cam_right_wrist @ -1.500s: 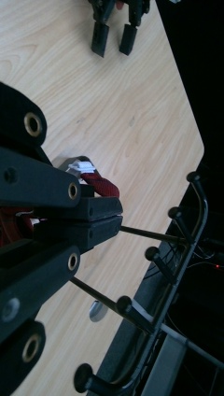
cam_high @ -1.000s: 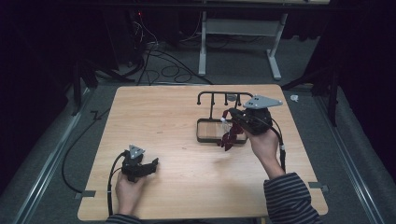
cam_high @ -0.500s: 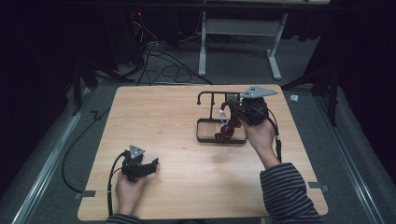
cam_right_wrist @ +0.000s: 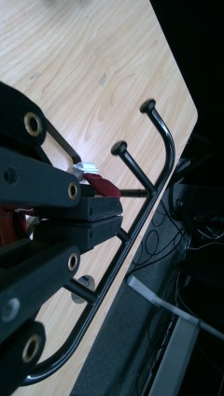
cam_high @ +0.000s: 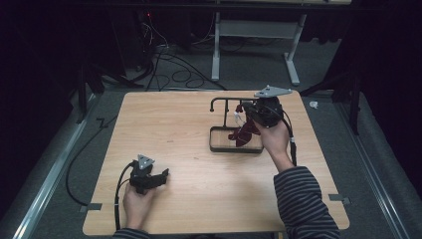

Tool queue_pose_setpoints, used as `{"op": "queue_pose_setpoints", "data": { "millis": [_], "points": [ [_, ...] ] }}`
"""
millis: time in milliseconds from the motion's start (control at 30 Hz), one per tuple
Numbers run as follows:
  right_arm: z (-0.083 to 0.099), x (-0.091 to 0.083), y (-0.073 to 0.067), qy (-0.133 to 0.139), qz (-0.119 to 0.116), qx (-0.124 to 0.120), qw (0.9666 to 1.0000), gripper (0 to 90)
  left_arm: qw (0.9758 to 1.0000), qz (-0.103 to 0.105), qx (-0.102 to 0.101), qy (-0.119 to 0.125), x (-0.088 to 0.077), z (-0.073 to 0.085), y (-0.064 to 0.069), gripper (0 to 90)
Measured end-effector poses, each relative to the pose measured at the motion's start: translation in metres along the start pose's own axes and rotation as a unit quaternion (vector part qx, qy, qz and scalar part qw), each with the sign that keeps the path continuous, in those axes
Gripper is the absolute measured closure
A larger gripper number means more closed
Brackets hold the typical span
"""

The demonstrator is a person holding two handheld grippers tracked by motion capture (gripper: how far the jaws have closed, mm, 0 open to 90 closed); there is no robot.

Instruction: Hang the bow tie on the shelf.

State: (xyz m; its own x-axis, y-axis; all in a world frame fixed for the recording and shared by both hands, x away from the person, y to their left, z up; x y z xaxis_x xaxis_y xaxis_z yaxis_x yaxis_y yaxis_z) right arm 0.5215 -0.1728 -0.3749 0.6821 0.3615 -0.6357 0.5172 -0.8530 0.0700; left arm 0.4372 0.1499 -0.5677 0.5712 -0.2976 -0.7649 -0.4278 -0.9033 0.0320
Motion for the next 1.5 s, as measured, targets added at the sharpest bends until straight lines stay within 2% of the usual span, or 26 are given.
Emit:
{"op": "queue_pose_setpoints", "data": {
  "millis": [467, 533, 800, 1100, 1200, 1233, 1300, 1433, 1500],
  "points": [
    [0.000, 0.013, 0.008, -0.012, 0.015, 0.010, 0.9998, 90.0, 1.0000, 0.001, -0.001, 0.000, 0.000, 0.000, 0.000, 27.3],
    [0.001, 0.014, 0.008, -0.013, 0.013, 0.018, 0.9997, 89.5, 1.0000, 0.001, -0.001, 0.000, 0.000, 0.000, 0.000, 27.3],
    [0.001, 0.014, 0.007, -0.013, 0.013, 0.017, 0.9997, 87.2, 1.0000, 0.001, -0.001, 0.001, 0.000, 0.000, 0.000, 27.2],
    [0.001, 0.004, 0.005, -0.004, 0.005, 0.015, 0.9999, 77.5, 1.0000, 0.002, -0.003, 0.001, 0.000, 0.000, 0.000, 27.3],
    [0.004, 0.001, 0.008, -0.006, 0.007, 0.017, 0.9998, 73.6, 1.0000, 0.003, -0.003, 0.001, 0.000, 0.000, 0.000, 27.3],
    [0.006, -0.004, 0.010, -0.003, 0.006, 0.027, 0.9996, 72.4, 1.0000, 0.003, -0.003, 0.001, 0.000, 0.000, 0.000, 27.2],
    [0.008, -0.008, 0.012, 0.002, -0.001, 0.034, 0.9994, 71.2, 1.0000, 0.003, -0.002, 0.001, 0.000, 0.000, 0.000, 27.1],
    [0.016, -0.014, 0.013, -0.004, -0.003, 0.026, 0.9996, 70.4, 1.0000, 0.003, -0.002, 0.001, 0.000, 0.000, 0.000, 27.3],
    [0.019, -0.017, 0.014, -0.005, -0.004, 0.030, 0.9995, 69.9, 1.0000, 0.003, -0.001, 0.001, 0.000, 0.000, 0.000, 27.3]
  ]
}}
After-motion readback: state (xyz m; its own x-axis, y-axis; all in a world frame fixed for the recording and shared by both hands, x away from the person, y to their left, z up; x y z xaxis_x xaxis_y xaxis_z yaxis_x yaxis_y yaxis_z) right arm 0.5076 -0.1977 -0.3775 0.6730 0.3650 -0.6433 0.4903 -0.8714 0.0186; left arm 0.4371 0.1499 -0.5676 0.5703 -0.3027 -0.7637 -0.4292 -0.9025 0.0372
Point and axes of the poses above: each handheld gripper's, and its own axes: x roughly forward along the jaws, z roughly out of its underside, y roughly to its right, the point moved 9 cm from there along x, roughly forward along the jaws, and after that the axes turned 8 degrees about -y, right-handed, at the moved point
